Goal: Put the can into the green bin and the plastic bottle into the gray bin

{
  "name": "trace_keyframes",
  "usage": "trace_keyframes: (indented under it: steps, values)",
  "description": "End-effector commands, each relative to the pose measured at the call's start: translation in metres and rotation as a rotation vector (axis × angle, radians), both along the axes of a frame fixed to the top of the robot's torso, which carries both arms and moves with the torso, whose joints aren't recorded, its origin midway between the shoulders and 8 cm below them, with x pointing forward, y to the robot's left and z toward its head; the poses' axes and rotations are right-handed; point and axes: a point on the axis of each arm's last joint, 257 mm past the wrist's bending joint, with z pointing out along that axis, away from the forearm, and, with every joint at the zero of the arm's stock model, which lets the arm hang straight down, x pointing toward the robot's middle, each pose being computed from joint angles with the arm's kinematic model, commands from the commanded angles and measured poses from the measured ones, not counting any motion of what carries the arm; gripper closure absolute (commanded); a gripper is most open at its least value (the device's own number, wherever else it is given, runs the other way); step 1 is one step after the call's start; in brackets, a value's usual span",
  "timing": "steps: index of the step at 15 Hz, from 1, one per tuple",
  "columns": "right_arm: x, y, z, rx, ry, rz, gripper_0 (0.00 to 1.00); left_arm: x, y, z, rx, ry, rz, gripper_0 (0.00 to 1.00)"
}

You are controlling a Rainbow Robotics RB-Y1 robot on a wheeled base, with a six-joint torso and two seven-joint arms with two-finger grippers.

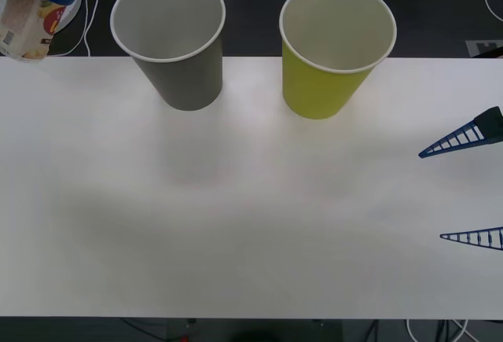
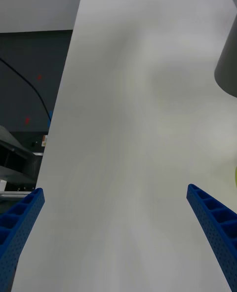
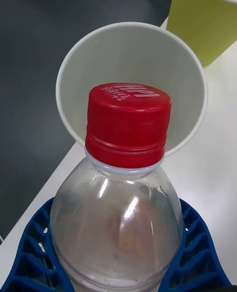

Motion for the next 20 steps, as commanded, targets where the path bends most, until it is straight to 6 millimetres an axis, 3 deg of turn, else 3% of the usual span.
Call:
trace_keyframes:
  steps: [1, 4, 13, 20]
  values:
    - [0.000, 0.000, 0.000, 0.000, 0.000, 0.000, 0.00, 0.011, -0.032, 0.006, 0.028, -0.013, -0.034, 1.00]
    - [0.000, 0.000, 0.000, 0.000, 0.000, 0.000, 0.00, 0.017, -0.052, 0.020, 0.048, -0.003, -0.041, 1.00]
    - [0.000, 0.000, 0.000, 0.000, 0.000, 0.000, 0.00, 0.030, -0.074, 0.040, 0.198, 0.072, -0.042, 1.00]
    - [0.000, 0.000, 0.000, 0.000, 0.000, 0.000, 0.00, 0.043, -0.099, 0.049, 0.184, 0.087, -0.035, 1.00]
